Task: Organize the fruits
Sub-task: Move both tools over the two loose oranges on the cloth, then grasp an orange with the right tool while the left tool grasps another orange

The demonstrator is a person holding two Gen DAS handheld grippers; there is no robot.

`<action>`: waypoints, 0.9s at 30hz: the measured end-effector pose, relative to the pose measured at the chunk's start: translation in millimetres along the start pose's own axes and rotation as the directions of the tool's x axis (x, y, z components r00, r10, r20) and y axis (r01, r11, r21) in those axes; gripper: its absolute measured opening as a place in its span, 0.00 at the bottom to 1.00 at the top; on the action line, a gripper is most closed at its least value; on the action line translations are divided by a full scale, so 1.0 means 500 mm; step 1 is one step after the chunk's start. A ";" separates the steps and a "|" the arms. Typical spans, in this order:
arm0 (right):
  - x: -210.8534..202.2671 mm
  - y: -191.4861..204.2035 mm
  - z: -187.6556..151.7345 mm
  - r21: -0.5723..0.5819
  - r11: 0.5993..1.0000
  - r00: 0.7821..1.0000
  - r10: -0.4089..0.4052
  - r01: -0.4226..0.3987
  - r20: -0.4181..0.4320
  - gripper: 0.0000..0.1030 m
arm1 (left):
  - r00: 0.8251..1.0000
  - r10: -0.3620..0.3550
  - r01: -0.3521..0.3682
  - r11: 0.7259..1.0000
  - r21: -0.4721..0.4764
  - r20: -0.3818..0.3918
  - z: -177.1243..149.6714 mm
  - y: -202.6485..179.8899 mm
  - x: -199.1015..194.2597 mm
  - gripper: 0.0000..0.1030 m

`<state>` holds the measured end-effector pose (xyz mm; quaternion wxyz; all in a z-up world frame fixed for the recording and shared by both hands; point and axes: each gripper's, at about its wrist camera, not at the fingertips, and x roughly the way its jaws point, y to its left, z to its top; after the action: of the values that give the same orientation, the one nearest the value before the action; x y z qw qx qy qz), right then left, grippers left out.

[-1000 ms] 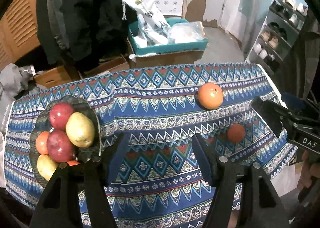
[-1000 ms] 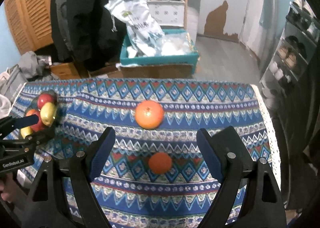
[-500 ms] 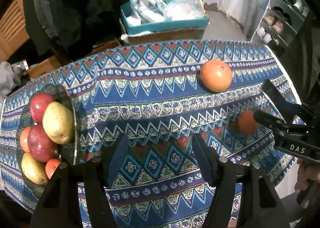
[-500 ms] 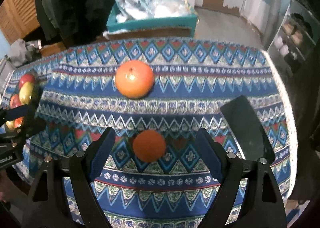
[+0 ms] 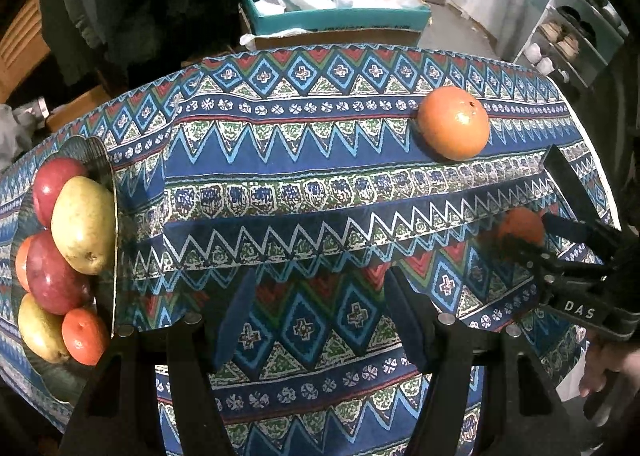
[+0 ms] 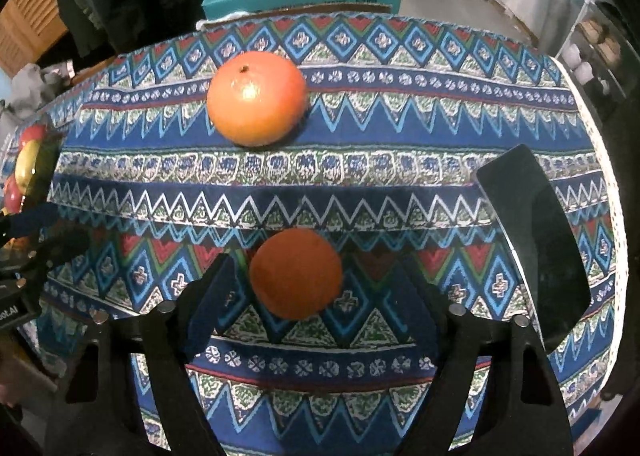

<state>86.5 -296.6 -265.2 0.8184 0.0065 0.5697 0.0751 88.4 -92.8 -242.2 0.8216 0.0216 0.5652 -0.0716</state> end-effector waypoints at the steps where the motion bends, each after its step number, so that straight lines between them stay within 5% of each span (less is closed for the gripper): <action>1: 0.006 0.000 -0.002 -0.001 1.000 1.000 0.004 -0.004 -0.009 0.73 | 1.000 -0.001 0.001 1.000 -0.001 0.001 0.001 0.000 0.000 0.65; 7: 0.021 0.002 -0.003 -0.003 0.999 0.999 0.038 -0.038 -0.014 0.45 | 1.000 -0.019 0.019 1.000 -0.006 0.003 0.007 -0.002 -0.002 0.65; 27: -0.054 -0.059 0.117 0.000 0.995 0.987 -0.097 0.098 0.130 0.44 | 0.995 -0.082 0.079 0.996 0.044 0.063 0.128 -0.102 0.008 0.74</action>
<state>135.5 -324.7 -222.5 0.8564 -0.0192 0.5146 0.0362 141.6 -151.3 -220.5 0.8353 0.0137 0.5370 -0.1169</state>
